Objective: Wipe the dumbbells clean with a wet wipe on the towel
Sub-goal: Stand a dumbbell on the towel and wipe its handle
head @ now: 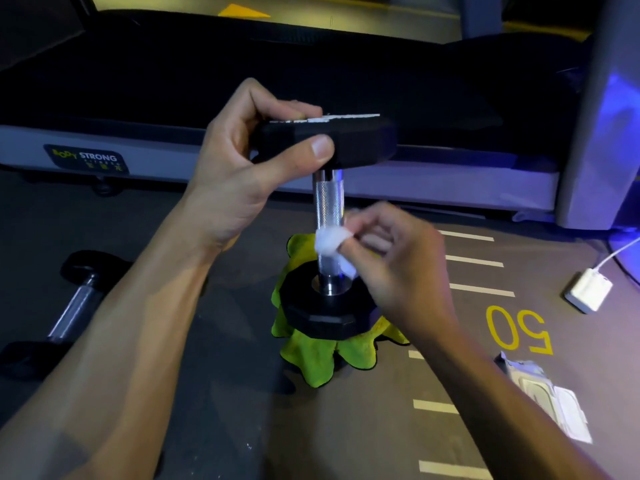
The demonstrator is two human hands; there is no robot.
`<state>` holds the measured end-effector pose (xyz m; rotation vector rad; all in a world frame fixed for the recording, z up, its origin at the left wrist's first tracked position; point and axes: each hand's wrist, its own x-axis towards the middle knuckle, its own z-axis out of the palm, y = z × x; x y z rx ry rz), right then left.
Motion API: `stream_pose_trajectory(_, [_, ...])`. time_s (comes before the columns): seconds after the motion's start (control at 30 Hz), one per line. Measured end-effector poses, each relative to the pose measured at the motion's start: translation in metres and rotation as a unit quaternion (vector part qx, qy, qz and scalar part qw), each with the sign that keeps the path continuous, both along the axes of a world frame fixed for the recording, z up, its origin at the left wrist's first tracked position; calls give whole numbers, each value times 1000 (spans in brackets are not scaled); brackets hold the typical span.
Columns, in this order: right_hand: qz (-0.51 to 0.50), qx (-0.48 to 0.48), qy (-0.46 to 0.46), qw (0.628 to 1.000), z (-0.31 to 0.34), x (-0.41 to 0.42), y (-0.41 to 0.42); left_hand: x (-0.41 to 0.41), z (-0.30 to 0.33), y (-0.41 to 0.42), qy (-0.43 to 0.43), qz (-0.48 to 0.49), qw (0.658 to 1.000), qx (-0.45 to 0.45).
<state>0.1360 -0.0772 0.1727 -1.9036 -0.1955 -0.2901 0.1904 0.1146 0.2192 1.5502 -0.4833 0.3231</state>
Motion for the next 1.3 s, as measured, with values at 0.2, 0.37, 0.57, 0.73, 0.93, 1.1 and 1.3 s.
stream_pose_trajectory(0.2, [20,30,27,999,-23,-17,5,0,-1,4,1,4,1000,1])
stream_pose_trajectory(0.37, [3,154,5,988,11,13,17,-3,-1,0,1,8,1000,5])
stream_pose_trajectory(0.57, [11,171,55,984,-10,8,17,-3,-1,5,0,11,1000,2])
stream_pose_trajectory(0.73, [7,201,7,979,14,23,21,-4,-1,2,-9,-1,1000,-4])
stream_pose_trajectory(0.93, [-23,136,39,990,-11,6,17,-5,-2,2,-11,-9,1000,-18])
stream_pose_trajectory(1.1, [-27,220,17,975,11,22,18,-5,0,-5,-21,-9,1000,-17])
stream_pose_trajectory(1.3, [-68,303,106,945,-7,17,25,-2,1,-6,-15,21,1000,-19])
